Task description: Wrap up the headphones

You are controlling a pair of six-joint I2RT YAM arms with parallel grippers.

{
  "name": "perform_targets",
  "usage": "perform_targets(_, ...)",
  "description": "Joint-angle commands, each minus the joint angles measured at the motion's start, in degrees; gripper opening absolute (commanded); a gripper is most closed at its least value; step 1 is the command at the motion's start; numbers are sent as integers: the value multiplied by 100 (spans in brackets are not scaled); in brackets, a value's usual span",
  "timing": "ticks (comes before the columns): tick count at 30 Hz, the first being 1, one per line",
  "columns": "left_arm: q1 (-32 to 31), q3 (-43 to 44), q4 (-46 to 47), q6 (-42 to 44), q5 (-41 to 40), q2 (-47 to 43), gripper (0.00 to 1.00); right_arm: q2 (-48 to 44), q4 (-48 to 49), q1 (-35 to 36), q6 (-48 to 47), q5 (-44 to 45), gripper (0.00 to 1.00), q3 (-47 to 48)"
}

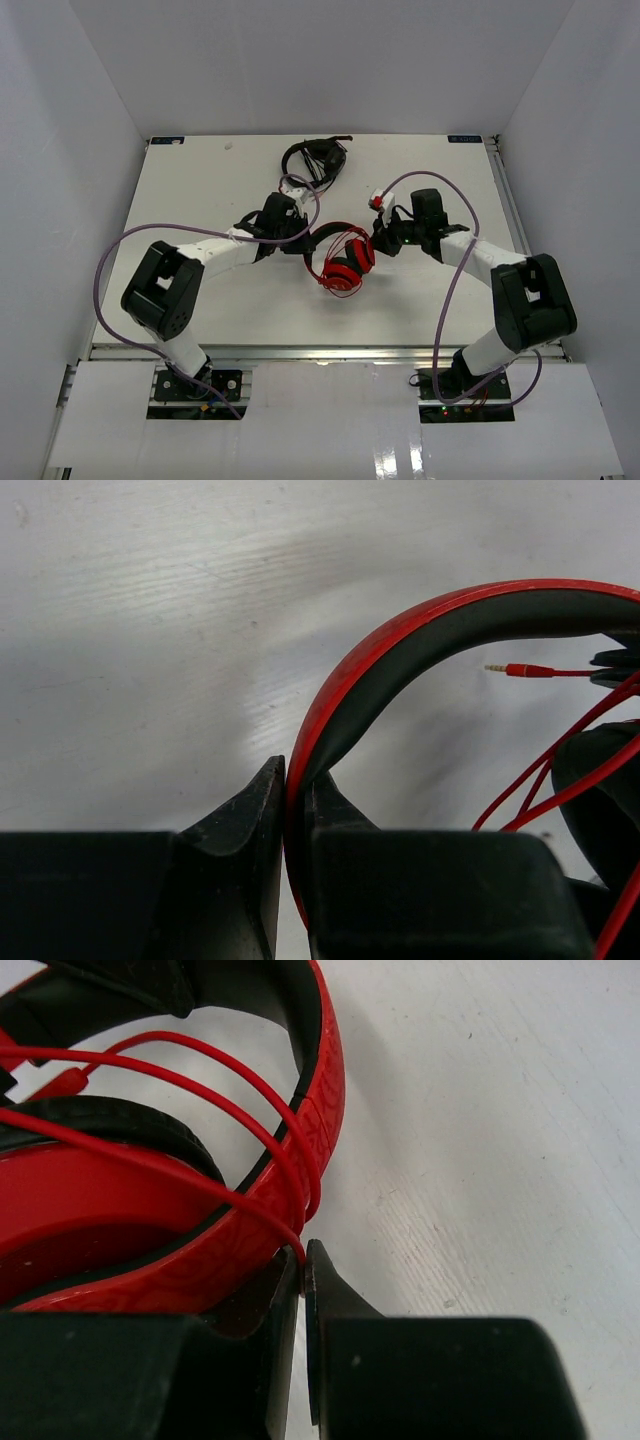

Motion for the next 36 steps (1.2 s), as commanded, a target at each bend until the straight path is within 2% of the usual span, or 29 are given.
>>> perform_targets(1,7,373,373,-654,-659,167,0,500,206,-54,427,-227,10,566)
perform_targets(7,7,530,388,-793,-1364,541,0,1138,208,-135,699,-126,12,997)
perform_targets(13,7,643,322,-912,-1413,760,4,1576,198,-214,931,-79,13,1202)
perform_targets(22,7,579,560,-15,-25,915,0,1931,206,-342,933,113,10,1874)
perform_targets(30,7,718,442,294,373,1056,0,2267,370,-308,803,180,10,2487)
perform_targets(36,-1,912,365,326,516,1216,0,2596,299,-7,583,183,11,2788)
